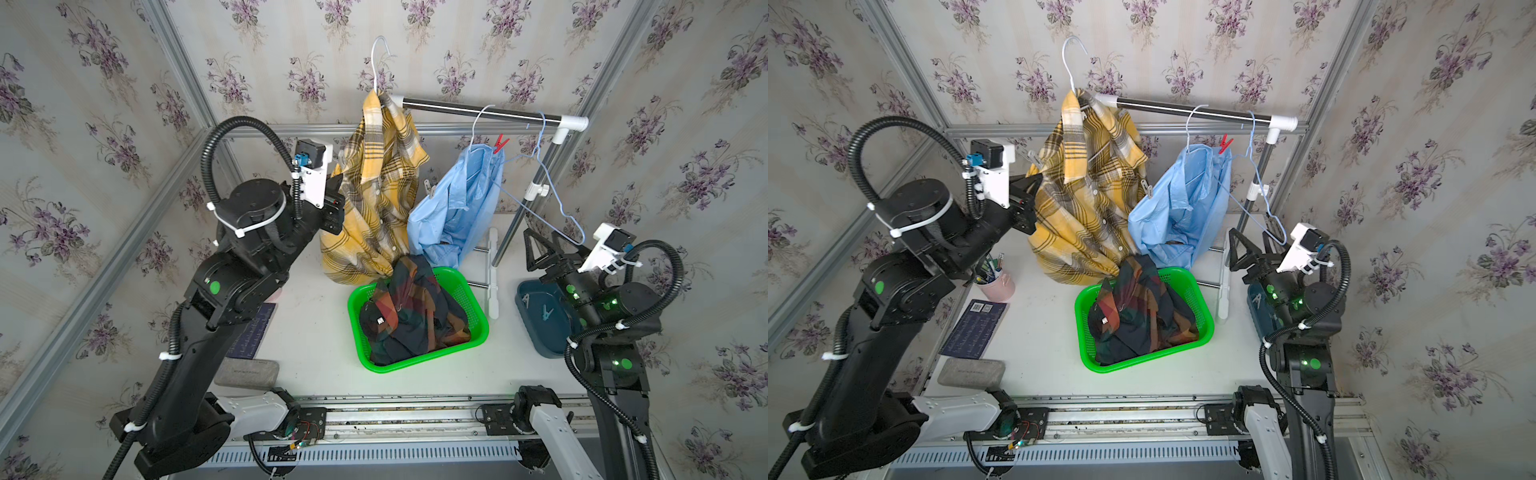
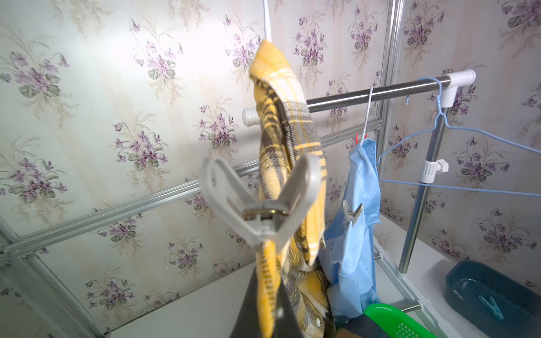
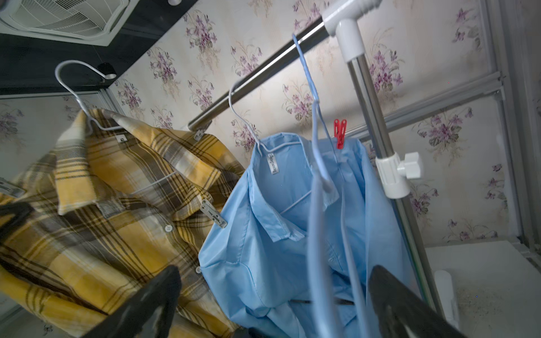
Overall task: Remove the clothespins securing long-sleeve shirts to the hanger
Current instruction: Pick up the hanger from the clothesline.
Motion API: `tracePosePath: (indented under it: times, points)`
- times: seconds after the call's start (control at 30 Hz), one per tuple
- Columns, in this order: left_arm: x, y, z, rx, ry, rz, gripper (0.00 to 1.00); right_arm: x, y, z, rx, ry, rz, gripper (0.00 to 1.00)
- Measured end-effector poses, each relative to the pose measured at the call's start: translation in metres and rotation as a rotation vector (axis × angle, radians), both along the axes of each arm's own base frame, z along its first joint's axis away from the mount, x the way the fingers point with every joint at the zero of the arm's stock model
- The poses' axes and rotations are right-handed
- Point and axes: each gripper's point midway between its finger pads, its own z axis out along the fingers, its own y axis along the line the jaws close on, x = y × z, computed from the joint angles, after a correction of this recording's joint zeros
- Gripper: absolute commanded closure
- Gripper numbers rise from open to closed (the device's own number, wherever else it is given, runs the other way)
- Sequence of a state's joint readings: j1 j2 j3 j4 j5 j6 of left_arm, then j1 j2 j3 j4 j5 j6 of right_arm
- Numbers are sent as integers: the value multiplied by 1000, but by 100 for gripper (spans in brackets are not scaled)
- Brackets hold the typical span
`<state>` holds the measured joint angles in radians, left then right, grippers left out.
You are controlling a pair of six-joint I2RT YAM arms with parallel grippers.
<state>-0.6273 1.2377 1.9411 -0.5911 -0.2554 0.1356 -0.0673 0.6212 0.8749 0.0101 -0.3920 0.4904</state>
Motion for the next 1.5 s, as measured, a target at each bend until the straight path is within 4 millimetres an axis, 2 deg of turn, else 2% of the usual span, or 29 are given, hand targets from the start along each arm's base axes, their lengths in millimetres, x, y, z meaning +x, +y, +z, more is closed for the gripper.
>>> tracePosePath:
  times: [0.07, 0.13, 0.23, 0.4, 0.5, 0.53, 0.67, 0.9, 1.07, 1.17, 1.4, 1.5]
  points:
    - [-11, 7, 7, 4, -2, -5, 100, 11, 2, -35, 7, 74, 18, 1]
    - [-24, 13, 14, 3, -3, -20, 100, 22, 6, -79, 22, 180, 42, 1]
    - [-40, 23, 24, -2, -10, -30, 100, 28, 16, -135, 47, 315, 81, 1]
    - [-65, 36, 45, -12, -40, -49, 100, 31, 44, -209, 55, 485, 159, 3]
    - [-72, 41, 48, 11, -51, -46, 100, 26, 60, -254, 53, 603, 188, 4]
    - [-73, 42, 49, 15, -56, -45, 100, 24, 64, -263, 45, 619, 193, 4]
    - [-65, 38, 42, 34, -37, -39, 100, 23, 62, -276, 58, 639, 166, 4]
    - [-50, 20, 13, 44, 21, -71, 100, 29, 59, -271, 67, 621, 137, 4]
    - [-56, 25, 3, 11, 34, -72, 100, 30, 57, -285, 63, 663, 122, 5]
    - [-57, 25, -10, 6, 61, -72, 100, 29, 57, -290, 65, 678, 119, 5]
    - [-42, 10, -45, 16, 156, -89, 100, 33, 57, -287, 73, 663, 117, 6]
    - [-44, 9, -51, 6, 173, -99, 100, 33, 57, -287, 73, 664, 116, 6]
